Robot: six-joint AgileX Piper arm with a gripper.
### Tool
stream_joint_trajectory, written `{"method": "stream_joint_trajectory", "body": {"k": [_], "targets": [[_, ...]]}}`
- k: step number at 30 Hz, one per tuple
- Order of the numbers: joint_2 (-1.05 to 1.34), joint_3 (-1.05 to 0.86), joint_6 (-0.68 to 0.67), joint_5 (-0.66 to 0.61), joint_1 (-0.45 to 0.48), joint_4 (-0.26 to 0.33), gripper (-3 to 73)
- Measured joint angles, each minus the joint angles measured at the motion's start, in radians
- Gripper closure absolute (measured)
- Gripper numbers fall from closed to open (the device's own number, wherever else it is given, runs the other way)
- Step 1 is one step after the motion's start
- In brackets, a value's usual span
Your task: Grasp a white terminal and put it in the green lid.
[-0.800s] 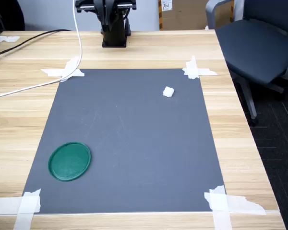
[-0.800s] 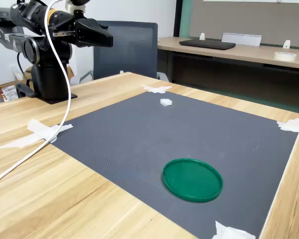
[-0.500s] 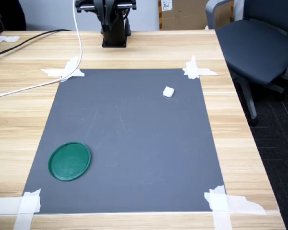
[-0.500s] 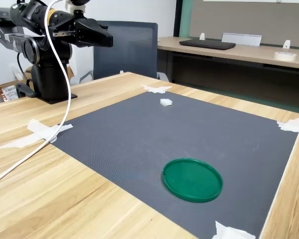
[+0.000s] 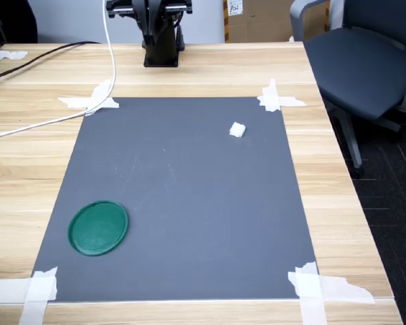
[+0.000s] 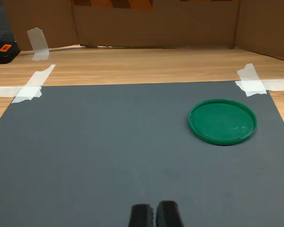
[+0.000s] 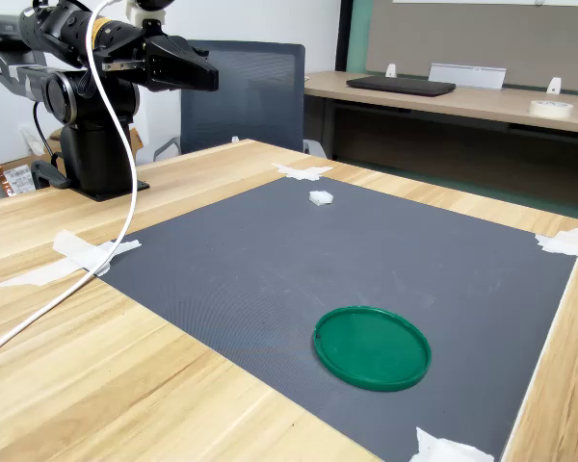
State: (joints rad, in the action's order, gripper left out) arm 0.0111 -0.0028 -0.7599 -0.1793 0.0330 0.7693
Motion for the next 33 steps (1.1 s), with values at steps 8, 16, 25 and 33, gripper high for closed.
{"method": "stream_joint_trajectory", "body": {"k": [8, 16, 25, 33], "targets": [[0.0, 0.0, 0.001, 0.0, 0.0, 0.0, 72.3], [-0.022, 0.001, 0.0, -0.005, 0.0, 0.0, 72.4], [-0.16, 0.106, -0.021, -0.122, 0.0, -0.035, 72.4], [-0.309, 0.253, -0.093, -0.234, 0.0, -0.159, 72.4]]}}
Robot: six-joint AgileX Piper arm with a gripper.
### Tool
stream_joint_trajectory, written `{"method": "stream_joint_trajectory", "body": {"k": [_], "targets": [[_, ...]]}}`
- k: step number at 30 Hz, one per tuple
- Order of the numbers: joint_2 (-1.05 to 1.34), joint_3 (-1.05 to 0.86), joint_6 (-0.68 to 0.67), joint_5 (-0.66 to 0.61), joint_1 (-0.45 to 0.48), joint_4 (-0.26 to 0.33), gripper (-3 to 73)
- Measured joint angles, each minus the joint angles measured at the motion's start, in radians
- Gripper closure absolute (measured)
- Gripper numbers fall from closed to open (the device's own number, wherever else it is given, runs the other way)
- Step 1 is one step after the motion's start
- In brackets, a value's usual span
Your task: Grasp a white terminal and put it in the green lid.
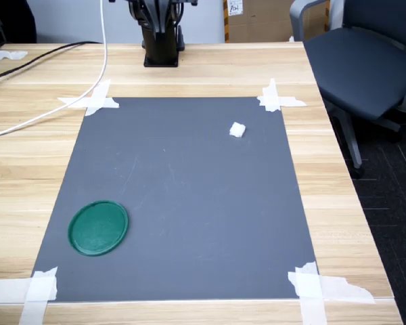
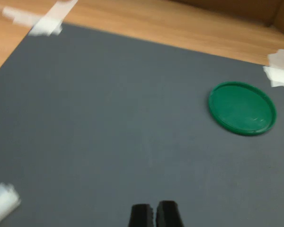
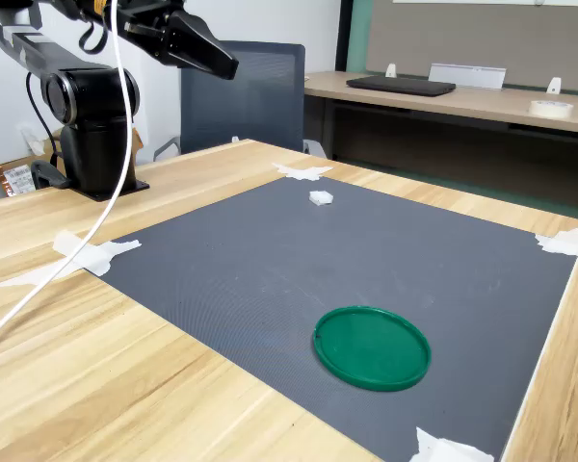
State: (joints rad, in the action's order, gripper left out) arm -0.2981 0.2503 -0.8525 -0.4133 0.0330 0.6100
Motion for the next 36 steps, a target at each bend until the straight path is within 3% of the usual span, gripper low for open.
{"method": "stream_joint_trajectory", "body": {"k": [7, 15, 25, 36], "targets": [[-0.148, 0.142, -0.005, -0.293, 0.0, -0.127, 72.4], [-0.264, 0.241, -0.006, -0.516, 0.0, -0.198, 72.4], [-0.348, 0.33, -0.07, -0.587, 0.0, -0.205, 72.4], [-0.475, 0.44, -0.171, -0.662, 0.0, -0.17, 71.8]]}}
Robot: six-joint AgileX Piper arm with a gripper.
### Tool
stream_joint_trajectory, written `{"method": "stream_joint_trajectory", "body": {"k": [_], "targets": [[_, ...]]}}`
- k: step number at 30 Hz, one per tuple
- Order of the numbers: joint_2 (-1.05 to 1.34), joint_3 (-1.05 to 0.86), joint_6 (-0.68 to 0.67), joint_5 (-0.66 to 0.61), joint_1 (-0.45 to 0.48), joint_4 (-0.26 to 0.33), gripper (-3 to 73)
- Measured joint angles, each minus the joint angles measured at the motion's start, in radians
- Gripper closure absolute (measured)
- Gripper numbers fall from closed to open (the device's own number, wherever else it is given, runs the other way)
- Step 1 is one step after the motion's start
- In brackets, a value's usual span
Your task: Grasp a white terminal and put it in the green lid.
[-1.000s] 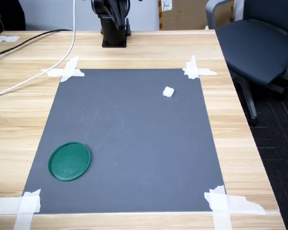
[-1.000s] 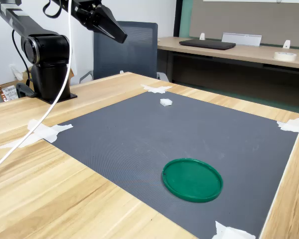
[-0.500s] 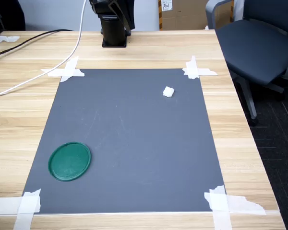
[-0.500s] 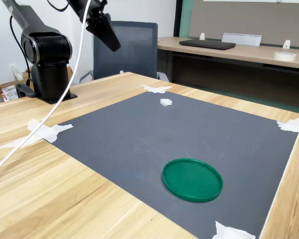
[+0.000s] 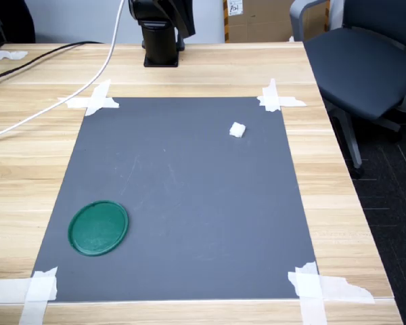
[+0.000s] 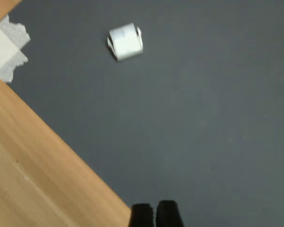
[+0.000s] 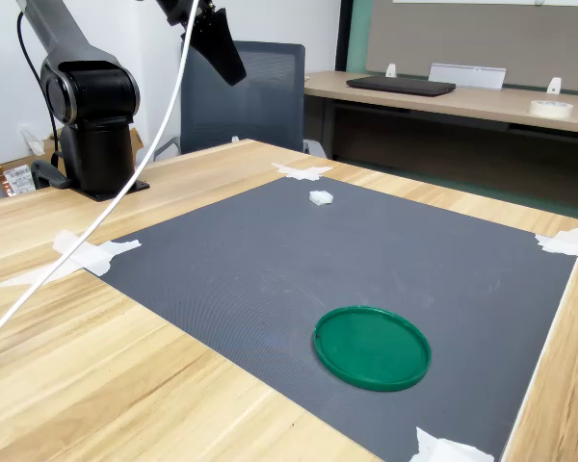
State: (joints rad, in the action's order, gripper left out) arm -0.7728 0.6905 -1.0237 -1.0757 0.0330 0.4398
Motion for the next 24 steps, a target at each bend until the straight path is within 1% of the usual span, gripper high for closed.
{"method": "stream_joint_trajectory", "body": {"k": [6, 11, 13, 16, 20, 22, 24], "targets": [[-0.09, 0.096, 0.009, -0.012, 0.0, -0.002, 66.9], [-0.161, 0.13, 0.046, -0.028, -0.002, -0.016, 57.8], [-0.18, 0.132, 0.062, -0.028, -0.031, -0.034, 52.7], [-0.208, 0.132, 0.129, -0.024, -0.135, -0.102, 43.3], [-0.246, 0.132, 0.274, 0.004, -0.267, -0.235, 28.4], [-0.257, 0.132, 0.331, 0.037, -0.295, -0.281, 21.9], [-0.263, 0.132, 0.355, 0.063, -0.304, -0.295, 17.2]]}}
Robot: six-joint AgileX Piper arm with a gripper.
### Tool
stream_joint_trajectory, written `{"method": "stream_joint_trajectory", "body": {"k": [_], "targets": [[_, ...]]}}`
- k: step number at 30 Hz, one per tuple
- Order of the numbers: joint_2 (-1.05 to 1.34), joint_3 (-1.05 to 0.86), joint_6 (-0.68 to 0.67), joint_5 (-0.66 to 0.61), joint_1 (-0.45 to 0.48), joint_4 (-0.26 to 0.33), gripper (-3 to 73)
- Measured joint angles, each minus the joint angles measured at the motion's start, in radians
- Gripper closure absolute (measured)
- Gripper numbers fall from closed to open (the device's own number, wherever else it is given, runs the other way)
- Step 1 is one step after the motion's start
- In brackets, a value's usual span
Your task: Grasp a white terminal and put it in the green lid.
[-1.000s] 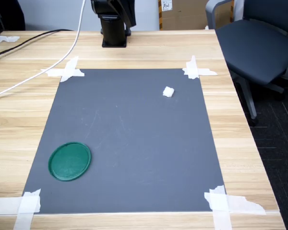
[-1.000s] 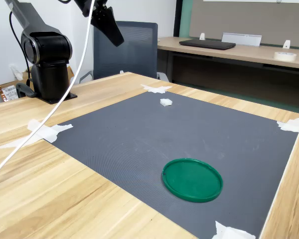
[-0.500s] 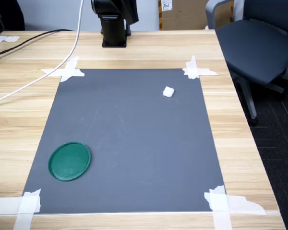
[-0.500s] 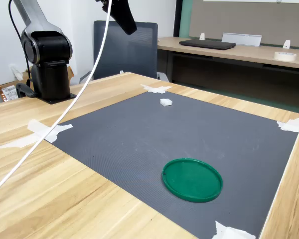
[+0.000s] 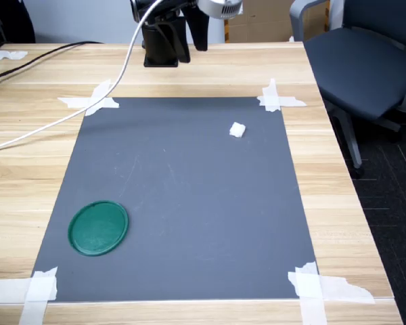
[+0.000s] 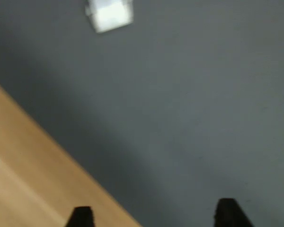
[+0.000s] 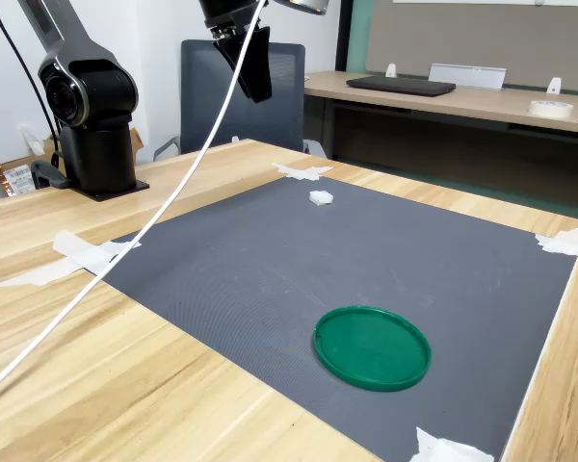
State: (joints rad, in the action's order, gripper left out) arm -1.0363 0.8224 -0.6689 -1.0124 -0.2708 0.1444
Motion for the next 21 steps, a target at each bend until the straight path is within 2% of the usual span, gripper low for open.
{"method": "stream_joint_trajectory", "body": {"k": [4, 14, 16, 21], "targets": [[-0.018, 0.006, 0.011, 0.008, -0.005, -0.004, 13.0], [-0.125, 0.195, -0.039, -0.075, -0.015, 0.032, 12.4], [-0.151, 0.238, -0.033, -0.1, -0.042, 0.013, 12.4], [-0.218, 0.253, 0.052, -0.119, -0.175, -0.082, 12.4]]}}
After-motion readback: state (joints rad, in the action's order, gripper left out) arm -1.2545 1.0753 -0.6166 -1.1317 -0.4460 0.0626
